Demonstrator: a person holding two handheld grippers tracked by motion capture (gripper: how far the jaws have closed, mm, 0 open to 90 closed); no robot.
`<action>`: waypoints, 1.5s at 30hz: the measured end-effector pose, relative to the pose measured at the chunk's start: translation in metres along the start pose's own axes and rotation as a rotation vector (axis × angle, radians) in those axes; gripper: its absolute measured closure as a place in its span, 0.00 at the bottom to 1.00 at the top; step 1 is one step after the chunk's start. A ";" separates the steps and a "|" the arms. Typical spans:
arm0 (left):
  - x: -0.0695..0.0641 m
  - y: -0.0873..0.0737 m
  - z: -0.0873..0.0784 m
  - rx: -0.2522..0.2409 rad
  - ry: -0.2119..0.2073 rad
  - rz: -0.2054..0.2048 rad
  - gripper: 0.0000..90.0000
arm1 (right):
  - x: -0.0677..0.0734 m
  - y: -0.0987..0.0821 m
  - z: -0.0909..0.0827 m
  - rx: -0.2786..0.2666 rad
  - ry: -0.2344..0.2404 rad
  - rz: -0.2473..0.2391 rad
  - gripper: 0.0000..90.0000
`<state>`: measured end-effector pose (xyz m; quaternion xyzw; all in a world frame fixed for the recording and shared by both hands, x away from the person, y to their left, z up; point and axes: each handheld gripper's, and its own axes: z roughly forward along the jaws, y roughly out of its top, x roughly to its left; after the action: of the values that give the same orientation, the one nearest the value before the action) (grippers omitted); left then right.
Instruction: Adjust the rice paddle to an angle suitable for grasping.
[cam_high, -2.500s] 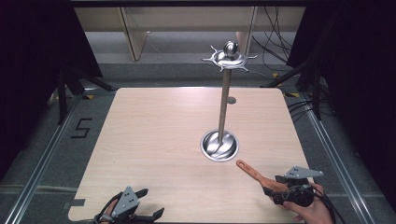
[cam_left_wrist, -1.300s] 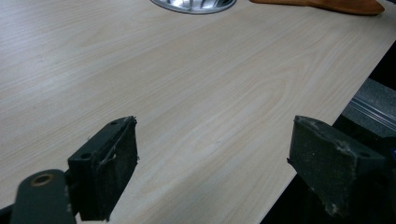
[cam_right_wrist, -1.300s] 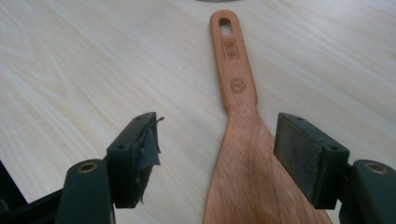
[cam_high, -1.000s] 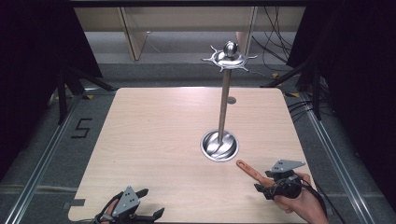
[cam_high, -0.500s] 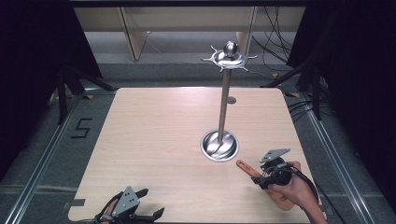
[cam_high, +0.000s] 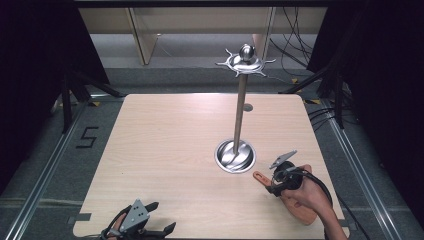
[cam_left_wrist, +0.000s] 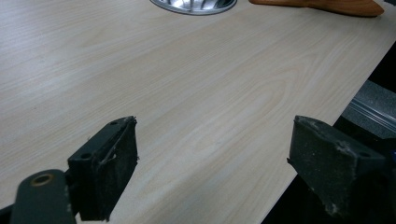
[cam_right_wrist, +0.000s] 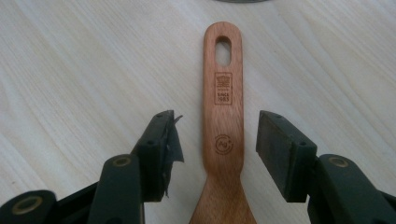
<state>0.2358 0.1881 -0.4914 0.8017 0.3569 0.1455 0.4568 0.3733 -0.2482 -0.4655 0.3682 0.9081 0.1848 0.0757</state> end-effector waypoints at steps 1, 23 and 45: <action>0.000 0.000 0.000 0.000 -0.007 0.001 0.17 | -0.001 0.001 0.001 0.000 0.005 -0.007 0.55; 0.000 0.000 0.001 -0.013 -0.014 -0.013 0.16 | -0.008 0.026 0.019 0.146 0.014 -0.023 0.66; 0.000 0.000 0.001 -0.013 -0.012 -0.016 0.16 | -0.005 0.042 0.027 0.254 -0.002 -0.080 0.72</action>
<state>0.2361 0.1876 -0.4921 0.7968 0.3597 0.1393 0.4651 0.4108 -0.2168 -0.4736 0.3384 0.9380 0.0649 0.0365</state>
